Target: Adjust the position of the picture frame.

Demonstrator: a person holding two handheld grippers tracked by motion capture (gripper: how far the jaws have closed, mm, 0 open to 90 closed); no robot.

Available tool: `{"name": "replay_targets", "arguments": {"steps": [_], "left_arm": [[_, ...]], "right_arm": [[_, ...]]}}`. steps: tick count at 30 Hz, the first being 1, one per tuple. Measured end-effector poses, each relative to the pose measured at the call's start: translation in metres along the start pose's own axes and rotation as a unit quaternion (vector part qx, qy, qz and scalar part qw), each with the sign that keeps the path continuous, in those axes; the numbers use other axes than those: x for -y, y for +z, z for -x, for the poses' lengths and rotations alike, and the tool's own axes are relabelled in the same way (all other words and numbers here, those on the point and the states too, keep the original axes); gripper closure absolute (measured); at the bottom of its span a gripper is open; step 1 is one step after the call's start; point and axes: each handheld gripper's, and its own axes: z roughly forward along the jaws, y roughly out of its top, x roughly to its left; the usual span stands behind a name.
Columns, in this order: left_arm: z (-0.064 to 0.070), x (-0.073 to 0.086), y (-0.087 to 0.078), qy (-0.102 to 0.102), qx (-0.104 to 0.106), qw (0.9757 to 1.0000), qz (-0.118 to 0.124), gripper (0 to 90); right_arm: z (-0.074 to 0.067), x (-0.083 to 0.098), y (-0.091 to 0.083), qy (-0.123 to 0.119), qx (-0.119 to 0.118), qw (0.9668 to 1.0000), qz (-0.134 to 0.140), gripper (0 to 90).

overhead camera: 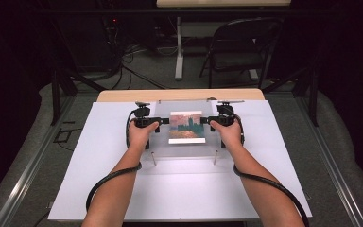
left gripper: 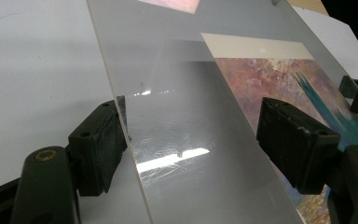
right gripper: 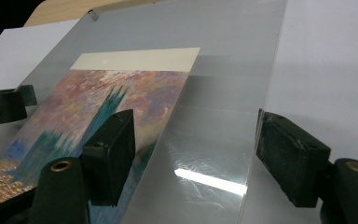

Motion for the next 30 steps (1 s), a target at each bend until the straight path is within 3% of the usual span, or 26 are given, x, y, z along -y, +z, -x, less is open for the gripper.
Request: {"name": "replay_targets", "arguments": {"steps": [13,30], "left_arm": [[0.003,-0.001,-0.002,-0.006,-0.006,1.0000,0.004,26.9],[0.007,0.001,-0.008,-0.004,-0.002,0.9995,0.031,30.5]], "right_arm": [[-0.001,0.001,-0.003,0.004,0.002,1.0000,0.005,29.7],[-0.006,0.001,-0.010,-0.008,0.008,0.9997,0.022,29.9]]}}
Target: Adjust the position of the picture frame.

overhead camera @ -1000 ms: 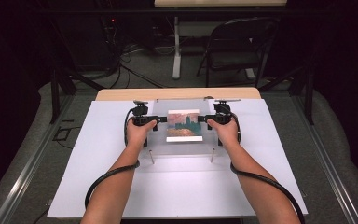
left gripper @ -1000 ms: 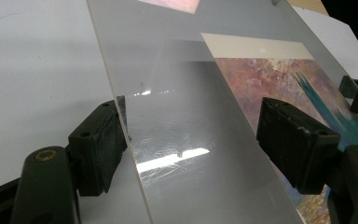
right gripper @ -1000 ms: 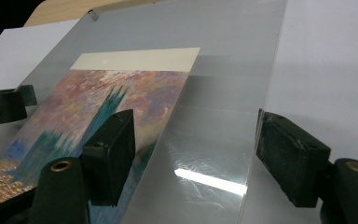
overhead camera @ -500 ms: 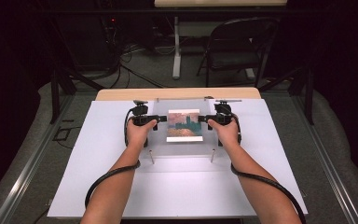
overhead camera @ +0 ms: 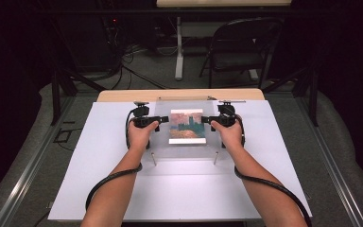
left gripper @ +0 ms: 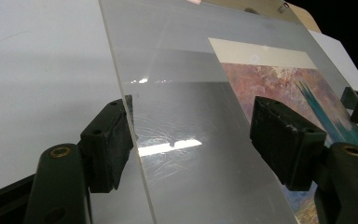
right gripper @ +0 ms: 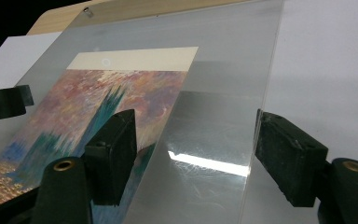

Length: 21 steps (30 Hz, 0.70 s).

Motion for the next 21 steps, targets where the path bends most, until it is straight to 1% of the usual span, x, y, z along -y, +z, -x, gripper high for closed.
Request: {"name": "replay_targets", "arguments": {"steps": [6,8,9,15,19,21], "left_arm": [[0.002,-0.001,-0.004,0.010,0.000,0.9999,0.008,30.9],[0.003,-0.002,-0.007,0.002,0.004,0.9999,0.010,33.3],[0.002,-0.003,-0.008,0.004,0.005,0.9999,0.010,34.4],[0.004,-0.002,-0.013,0.006,0.009,0.9997,0.023,36.4],[0.006,-0.002,-0.018,0.009,0.012,0.9994,0.030,37.7],[0.008,-0.001,-0.021,0.014,0.012,0.9992,0.034,38.1]], "right_arm": [[-0.002,-0.001,-0.004,-0.003,0.001,1.0000,0.007,30.0],[-0.003,-0.001,-0.006,-0.006,0.003,1.0000,0.006,30.0],[-0.004,-0.002,-0.008,-0.013,0.002,0.9999,0.008,30.0],[-0.007,-0.001,-0.013,-0.014,0.003,0.9997,0.020,30.8],[-0.009,-0.001,-0.017,-0.025,0.003,0.9992,0.031,30.9],[-0.010,-0.001,-0.020,-0.032,0.002,0.9988,0.037,31.1]]}}
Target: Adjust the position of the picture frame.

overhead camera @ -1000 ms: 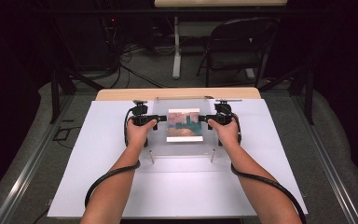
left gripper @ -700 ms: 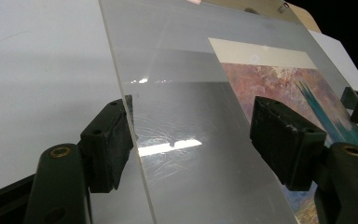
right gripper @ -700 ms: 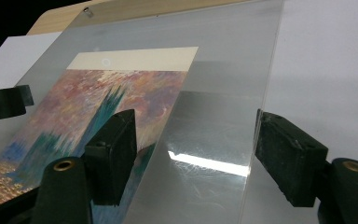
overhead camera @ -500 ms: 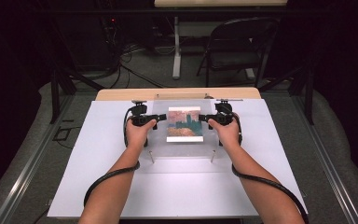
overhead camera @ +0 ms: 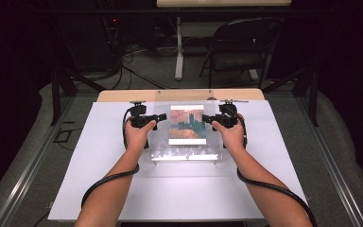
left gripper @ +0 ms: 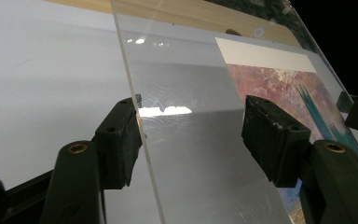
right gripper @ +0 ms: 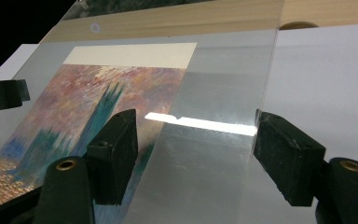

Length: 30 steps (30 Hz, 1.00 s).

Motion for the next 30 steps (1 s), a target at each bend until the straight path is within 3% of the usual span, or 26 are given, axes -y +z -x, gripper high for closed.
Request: {"name": "replay_targets", "arguments": {"steps": [7,15,30], "left_arm": [[0.006,0.003,-0.012,0.016,0.009,0.9994,0.028,39.1],[0.011,0.004,-0.026,0.029,0.017,0.9984,0.045,42.7],[0.021,0.013,-0.045,0.053,0.024,0.9949,0.083,44.8]], "right_arm": [[-0.006,0.001,-0.013,-0.016,-0.001,0.9997,0.020,32.2],[-0.014,0.000,-0.027,-0.042,0.000,0.9986,0.034,32.8],[-0.023,0.004,-0.049,-0.074,-0.001,0.9952,0.065,36.1]]}}
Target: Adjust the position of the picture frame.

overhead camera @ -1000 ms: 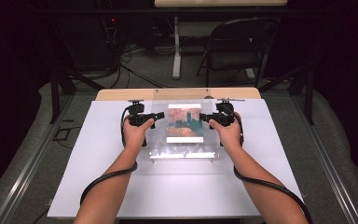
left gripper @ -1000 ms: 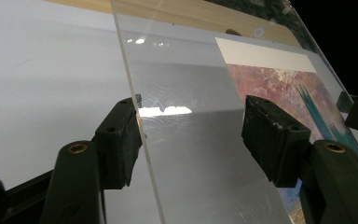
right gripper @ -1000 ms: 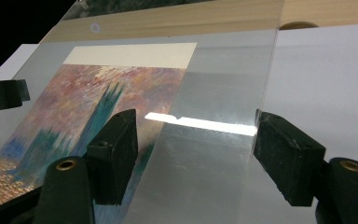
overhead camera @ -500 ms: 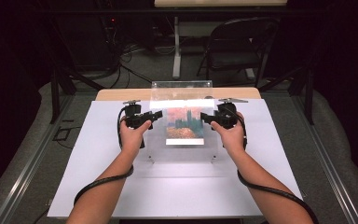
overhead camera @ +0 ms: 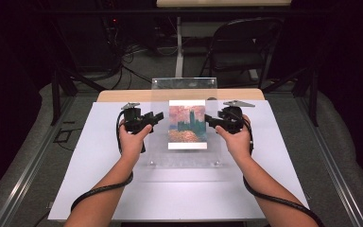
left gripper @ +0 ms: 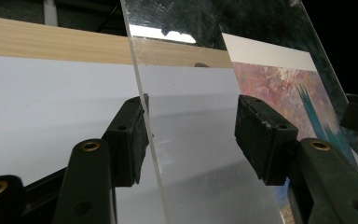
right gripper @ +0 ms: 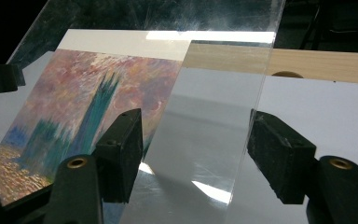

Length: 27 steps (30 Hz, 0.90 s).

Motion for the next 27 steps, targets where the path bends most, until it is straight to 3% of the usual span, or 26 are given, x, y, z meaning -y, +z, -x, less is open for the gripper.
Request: {"name": "replay_targets", "arguments": {"steps": [15,27], "left_arm": [[0.007,0.000,-0.016,0.006,0.010,0.9999,0.012,48.9],[0.016,0.001,-0.038,0.027,0.023,0.9992,0.019,53.3]], "right_arm": [[-0.006,0.000,-0.017,-0.018,0.000,0.9997,0.016,39.9],[-0.013,-0.001,-0.041,-0.028,-0.005,0.9992,0.028,48.2]]}}
